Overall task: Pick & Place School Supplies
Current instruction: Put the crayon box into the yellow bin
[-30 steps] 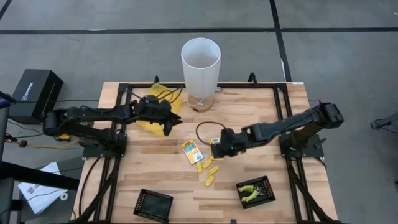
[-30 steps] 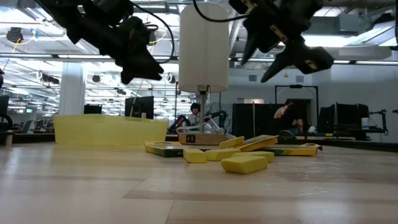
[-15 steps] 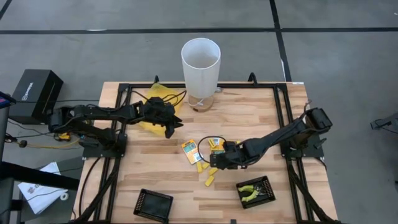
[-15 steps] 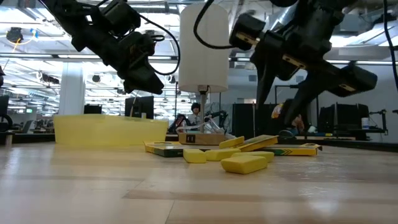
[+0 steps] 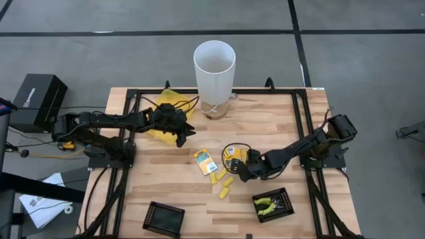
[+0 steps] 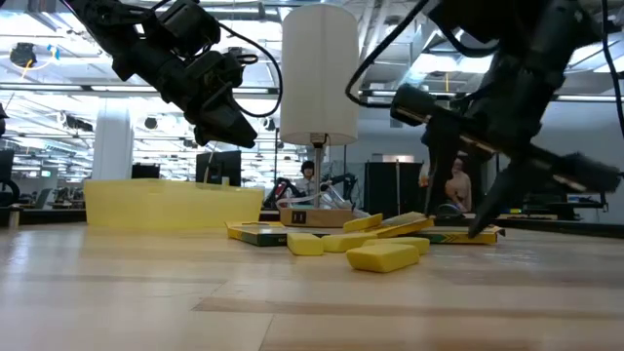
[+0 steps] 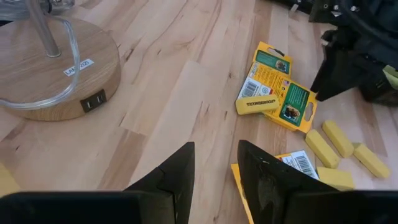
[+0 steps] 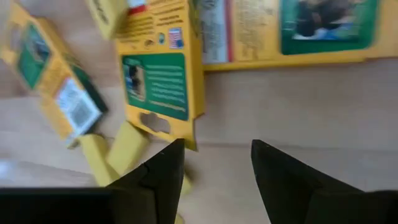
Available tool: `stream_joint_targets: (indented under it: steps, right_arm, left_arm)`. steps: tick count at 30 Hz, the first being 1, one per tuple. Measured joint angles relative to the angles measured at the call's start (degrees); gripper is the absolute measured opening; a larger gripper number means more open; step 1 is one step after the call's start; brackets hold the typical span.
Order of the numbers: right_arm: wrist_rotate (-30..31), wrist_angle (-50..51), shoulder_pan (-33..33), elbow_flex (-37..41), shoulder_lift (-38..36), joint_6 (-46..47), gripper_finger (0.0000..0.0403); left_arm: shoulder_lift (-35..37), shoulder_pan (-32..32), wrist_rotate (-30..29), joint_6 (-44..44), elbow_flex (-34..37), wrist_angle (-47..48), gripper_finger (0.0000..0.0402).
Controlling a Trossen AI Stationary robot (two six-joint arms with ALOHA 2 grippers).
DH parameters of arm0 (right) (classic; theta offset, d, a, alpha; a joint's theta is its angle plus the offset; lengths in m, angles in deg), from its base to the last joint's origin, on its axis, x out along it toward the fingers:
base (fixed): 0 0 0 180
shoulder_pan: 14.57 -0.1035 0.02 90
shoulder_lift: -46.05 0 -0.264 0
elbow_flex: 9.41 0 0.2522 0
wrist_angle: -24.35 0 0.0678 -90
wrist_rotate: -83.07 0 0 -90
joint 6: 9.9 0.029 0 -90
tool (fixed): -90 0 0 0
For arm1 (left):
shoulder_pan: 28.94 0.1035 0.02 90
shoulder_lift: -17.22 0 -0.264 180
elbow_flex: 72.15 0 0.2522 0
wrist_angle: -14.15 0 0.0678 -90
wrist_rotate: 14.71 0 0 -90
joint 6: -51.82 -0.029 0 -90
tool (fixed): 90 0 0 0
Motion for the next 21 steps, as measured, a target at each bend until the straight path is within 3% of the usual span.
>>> stream_joint_targets:
  steps: [3, 9, 21]
  right_arm:
    - [1.99, -5.36, 0.14, 1.84, -0.02, 0.15, 0.0174]
    - [4.49, -6.46, 1.75, 1.93, -0.07, -1.56, 0.0172]
    - [4.56, -10.12, 4.78, 1.93, -0.02, -5.64, 0.0171]
  left_arm:
    - [0.00, 0.58, 0.01, 0.09, 0.00, 0.01, 0.0117]
    - [0.02, 1.86, 0.01, 0.55, 0.00, 0.01, 0.0117]
    - [0.02, 2.18, 0.01, 0.70, 0.00, 0.03, 0.0117]
